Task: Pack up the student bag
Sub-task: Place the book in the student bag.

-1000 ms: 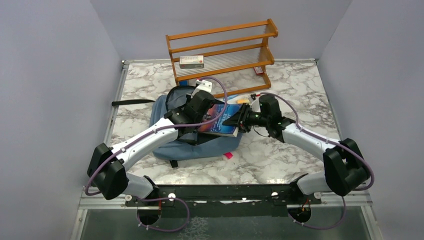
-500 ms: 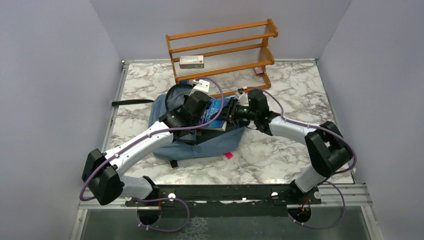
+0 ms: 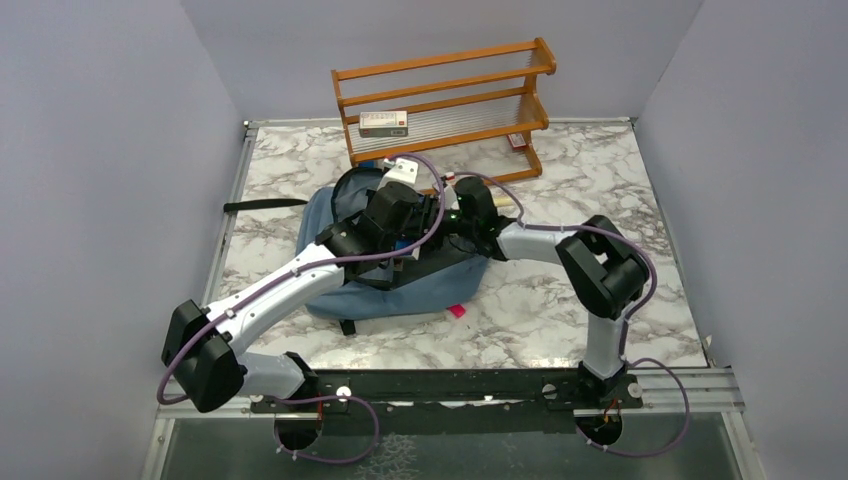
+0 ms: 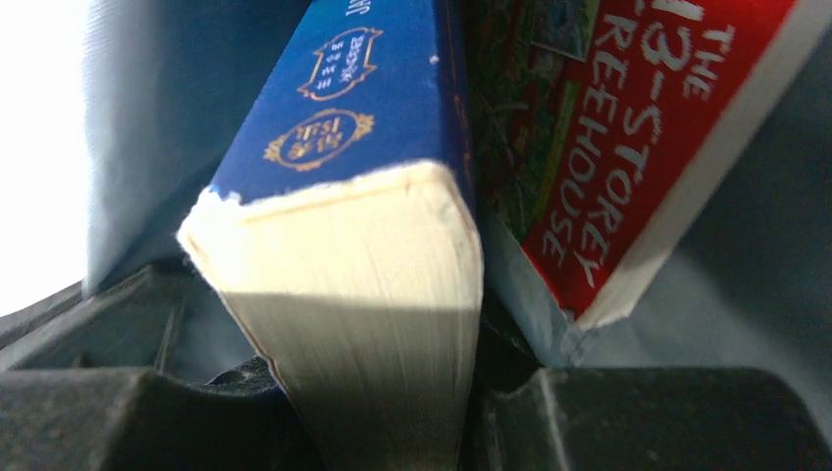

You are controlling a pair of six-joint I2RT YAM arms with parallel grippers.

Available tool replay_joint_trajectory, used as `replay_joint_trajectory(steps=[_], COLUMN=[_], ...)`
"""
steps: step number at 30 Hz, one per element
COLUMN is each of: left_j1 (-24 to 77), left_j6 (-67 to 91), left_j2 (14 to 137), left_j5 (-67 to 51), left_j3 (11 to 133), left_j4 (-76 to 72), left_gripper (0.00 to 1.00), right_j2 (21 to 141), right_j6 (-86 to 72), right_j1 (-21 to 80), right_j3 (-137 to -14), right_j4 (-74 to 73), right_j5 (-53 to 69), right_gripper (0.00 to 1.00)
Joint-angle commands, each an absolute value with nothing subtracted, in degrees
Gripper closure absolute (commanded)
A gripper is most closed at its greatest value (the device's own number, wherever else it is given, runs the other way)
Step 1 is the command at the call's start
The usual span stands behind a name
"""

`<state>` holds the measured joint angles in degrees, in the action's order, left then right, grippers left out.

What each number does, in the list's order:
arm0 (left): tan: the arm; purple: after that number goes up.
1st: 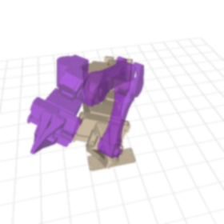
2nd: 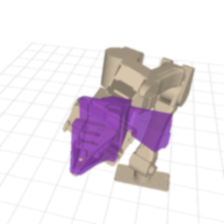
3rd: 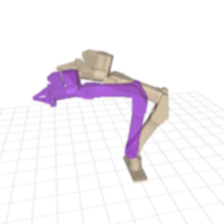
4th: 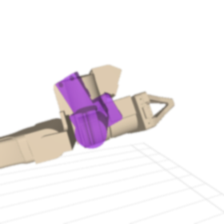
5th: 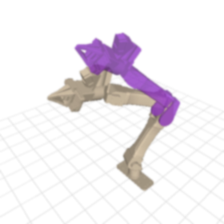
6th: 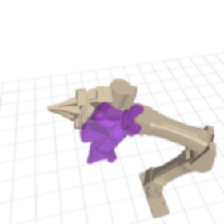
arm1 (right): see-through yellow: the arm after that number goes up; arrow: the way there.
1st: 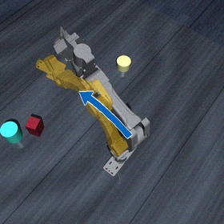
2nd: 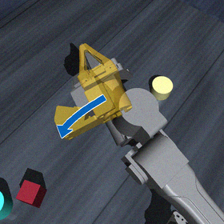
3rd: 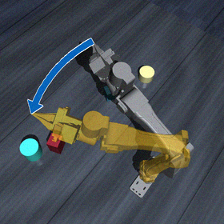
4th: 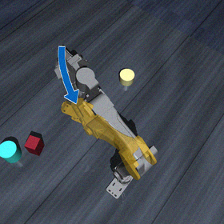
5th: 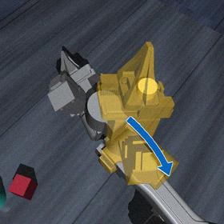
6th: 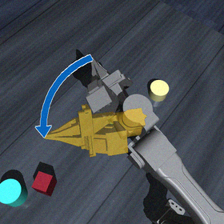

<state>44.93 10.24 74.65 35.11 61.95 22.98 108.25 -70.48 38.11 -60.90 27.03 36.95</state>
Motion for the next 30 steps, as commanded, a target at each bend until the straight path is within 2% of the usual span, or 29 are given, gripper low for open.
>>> replay_joint_trajectory(steps=[1,19,21,25,30], left_j1=[44.8,44.8,44.8,44.8,44.8], left_j6=[11.7,13.2,13.5,13.8,14.1], left_j2=[71.0,68.3,68.1,67.6,67.2], left_j5=[33.9,33.9,33.9,33.9,34.2], left_j3=[62.2,60.0,59.7,58.7,57.9], left_j4=[18.7,18.1,18.1,18.1,18.2], left_gripper=[1.00,1.00,1.00,1.00,1.00], right_j2=[110.7,126.4,126.8,126.6,124.6], right_j6=[-71.1,-66.2,-64.8,-62.0,-60.2], right_j1=[40.2,43.7,43.7,43.7,43.7], right_j3=[-67.7,-83.0,-83.8,-84.1,-82.6], right_j4=[39.0,32.4,30.4,26.4,24.2], right_j5=[39.6,36.7,35.6,33.2,31.2], right_gripper=[0.99,0.99,0.93,0.72,0.57])
